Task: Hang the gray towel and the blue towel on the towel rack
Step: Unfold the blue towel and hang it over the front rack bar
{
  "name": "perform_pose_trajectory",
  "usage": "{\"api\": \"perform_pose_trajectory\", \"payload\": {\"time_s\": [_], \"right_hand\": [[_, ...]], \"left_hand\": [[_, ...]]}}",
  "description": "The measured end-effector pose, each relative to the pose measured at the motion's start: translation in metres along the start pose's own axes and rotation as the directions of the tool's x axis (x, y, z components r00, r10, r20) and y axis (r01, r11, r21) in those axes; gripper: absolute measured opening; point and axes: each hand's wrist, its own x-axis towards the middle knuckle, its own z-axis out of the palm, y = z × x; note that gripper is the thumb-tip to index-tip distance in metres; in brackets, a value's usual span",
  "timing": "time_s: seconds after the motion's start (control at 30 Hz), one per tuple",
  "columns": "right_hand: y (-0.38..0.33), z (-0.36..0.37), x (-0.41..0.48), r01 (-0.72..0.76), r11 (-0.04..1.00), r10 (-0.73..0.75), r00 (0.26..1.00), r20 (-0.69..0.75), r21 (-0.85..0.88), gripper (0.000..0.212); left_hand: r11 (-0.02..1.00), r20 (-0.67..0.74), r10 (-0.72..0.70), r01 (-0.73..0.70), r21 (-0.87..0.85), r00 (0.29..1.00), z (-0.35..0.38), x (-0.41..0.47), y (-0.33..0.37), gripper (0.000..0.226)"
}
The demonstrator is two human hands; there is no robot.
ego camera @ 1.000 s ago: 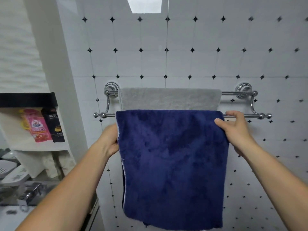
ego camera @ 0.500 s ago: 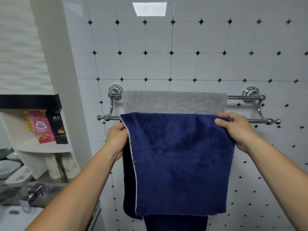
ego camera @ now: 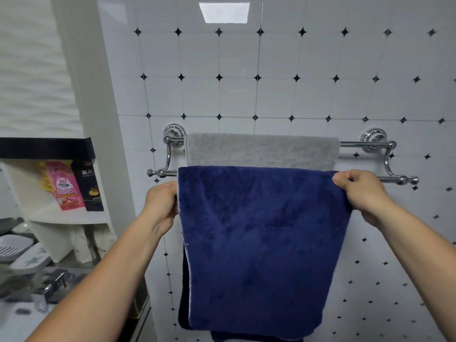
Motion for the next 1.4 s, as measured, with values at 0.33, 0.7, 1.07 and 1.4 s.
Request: {"api": "perform_pose_trajectory", "payload": {"time_s": [0.33,0.7,1.07,1.4], "right_hand": [[0.002,-0.006,-0.022,-0.031,0.988,0.025,0.999,0.046,0.149,0.029],[0.001,-0.002,-0.004,0.134,0.979,-0.122,0.989,0.088,-0.151,0.022],[-0.013,-0.023,0.015,0.015,0.977,-0.015,1.000,-0.001,-0.213,0.026],[0.005,-0.019,-0.001,-0.081,0.997,0.081,0.994,0.076,0.005,0.023]], "left_hand": [[0.997,-0.007,0.081,-0.081,-0.003,0.997,-0.004,-0.004,-0.002,0.010],[0.999,0.143,0.051,-0.048,-0.021,0.988,0.004,-0.001,0.011,0.014],[0.982,0.041,-0.043,0.050,-0.184,0.998,0.006,0.021,0.017,0.009],[0.990,-0.086,-0.055,0.043,-0.136,0.995,0.011,0.017,0.018,0.021]]}}
